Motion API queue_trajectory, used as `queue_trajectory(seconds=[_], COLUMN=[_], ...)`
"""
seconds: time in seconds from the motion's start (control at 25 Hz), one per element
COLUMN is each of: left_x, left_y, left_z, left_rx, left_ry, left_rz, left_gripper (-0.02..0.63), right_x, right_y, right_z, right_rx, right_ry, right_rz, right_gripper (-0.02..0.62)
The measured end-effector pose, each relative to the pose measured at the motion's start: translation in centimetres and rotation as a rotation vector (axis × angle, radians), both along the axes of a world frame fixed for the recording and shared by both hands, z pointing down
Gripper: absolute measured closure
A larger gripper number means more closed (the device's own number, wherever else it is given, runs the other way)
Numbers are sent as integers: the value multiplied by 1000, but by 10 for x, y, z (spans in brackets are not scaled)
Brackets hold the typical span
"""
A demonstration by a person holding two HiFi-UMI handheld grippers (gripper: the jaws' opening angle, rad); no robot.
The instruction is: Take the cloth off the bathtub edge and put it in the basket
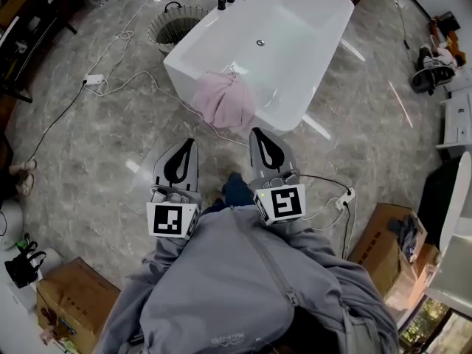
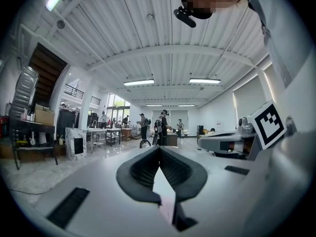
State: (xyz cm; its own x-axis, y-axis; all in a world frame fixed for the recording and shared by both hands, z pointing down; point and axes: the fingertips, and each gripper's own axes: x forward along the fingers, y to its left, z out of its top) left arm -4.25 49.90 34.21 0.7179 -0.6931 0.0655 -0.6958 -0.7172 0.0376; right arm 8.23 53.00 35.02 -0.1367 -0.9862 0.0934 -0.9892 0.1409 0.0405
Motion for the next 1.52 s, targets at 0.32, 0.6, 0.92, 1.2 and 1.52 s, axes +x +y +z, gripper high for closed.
queue_trajectory(seconds=[0.32,0.6,0.92,1.2,1.52], left_x=[22,73,115,134,143], left_y=[-58,-137,-206,-237,-271], left_z=[17,13,16,25,38], left_rx=[-13,16,28,-5,-52], left_ry=[-6,13,1,-27,-35], left_rz=[-7,16,-7,-2,32], left_gripper=[600,600,600,600,600], right_x=[23,59,102,118,125], right_y=[-63,-148,-217,-253,-281], right_z=[18,23,35,42,51], right_rx=[-1,-5,-32,-41,-70], right_ry=[26,36,20,18,13], right_rz=[-17,-60,-89,-97,-66], right_gripper=[591,591,591,591,591])
